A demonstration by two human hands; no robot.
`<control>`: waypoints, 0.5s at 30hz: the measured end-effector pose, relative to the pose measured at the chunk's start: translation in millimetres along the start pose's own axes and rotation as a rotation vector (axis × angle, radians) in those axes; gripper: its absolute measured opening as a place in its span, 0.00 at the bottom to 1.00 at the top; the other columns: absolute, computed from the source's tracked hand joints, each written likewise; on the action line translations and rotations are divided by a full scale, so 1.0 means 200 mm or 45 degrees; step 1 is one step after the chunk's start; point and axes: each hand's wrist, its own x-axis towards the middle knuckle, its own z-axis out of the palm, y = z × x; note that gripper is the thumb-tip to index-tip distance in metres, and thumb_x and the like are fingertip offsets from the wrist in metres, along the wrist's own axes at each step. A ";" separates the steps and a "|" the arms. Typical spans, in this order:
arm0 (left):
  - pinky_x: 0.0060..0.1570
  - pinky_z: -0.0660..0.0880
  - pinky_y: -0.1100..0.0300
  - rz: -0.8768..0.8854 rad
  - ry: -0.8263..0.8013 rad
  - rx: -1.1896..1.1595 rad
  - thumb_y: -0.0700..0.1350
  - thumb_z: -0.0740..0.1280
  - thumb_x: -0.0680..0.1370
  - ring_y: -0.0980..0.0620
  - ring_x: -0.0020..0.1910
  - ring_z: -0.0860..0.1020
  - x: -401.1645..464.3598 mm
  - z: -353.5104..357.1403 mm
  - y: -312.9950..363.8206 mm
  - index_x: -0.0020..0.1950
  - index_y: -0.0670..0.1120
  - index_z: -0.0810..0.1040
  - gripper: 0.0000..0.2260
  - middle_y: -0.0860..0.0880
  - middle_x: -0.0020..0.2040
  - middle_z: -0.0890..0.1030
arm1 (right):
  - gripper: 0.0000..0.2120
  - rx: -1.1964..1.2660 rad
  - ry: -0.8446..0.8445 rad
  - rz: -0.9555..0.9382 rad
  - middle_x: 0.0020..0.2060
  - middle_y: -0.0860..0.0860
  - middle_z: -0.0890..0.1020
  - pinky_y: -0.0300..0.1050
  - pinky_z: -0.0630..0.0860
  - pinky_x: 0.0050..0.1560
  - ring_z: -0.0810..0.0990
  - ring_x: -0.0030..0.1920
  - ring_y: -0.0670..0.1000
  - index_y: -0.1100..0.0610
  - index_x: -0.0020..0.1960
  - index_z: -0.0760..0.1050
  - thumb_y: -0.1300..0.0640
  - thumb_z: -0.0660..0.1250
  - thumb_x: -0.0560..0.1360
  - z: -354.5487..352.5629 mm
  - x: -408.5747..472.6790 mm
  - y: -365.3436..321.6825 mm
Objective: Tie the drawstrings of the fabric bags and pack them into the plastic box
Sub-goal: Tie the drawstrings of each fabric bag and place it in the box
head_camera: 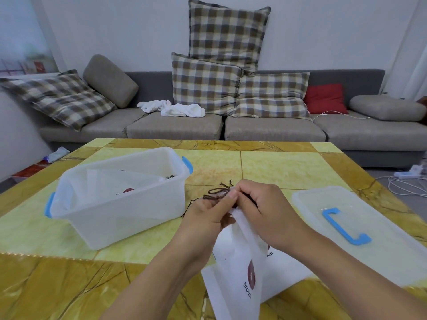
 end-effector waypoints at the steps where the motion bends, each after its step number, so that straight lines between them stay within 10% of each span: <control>1: 0.58 0.79 0.56 0.024 0.021 0.031 0.46 0.67 0.80 0.43 0.53 0.84 0.00 -0.01 0.00 0.50 0.35 0.84 0.14 0.39 0.50 0.85 | 0.13 0.001 0.021 -0.007 0.31 0.47 0.77 0.38 0.67 0.33 0.72 0.32 0.45 0.55 0.40 0.76 0.58 0.62 0.82 0.00 0.00 0.00; 15: 0.36 0.81 0.59 0.237 0.227 0.693 0.37 0.76 0.72 0.50 0.32 0.82 0.02 -0.19 0.11 0.41 0.43 0.87 0.03 0.44 0.34 0.85 | 0.14 -0.236 -0.006 -0.106 0.29 0.45 0.71 0.37 0.64 0.34 0.68 0.32 0.47 0.54 0.38 0.70 0.55 0.61 0.83 -0.07 0.01 0.02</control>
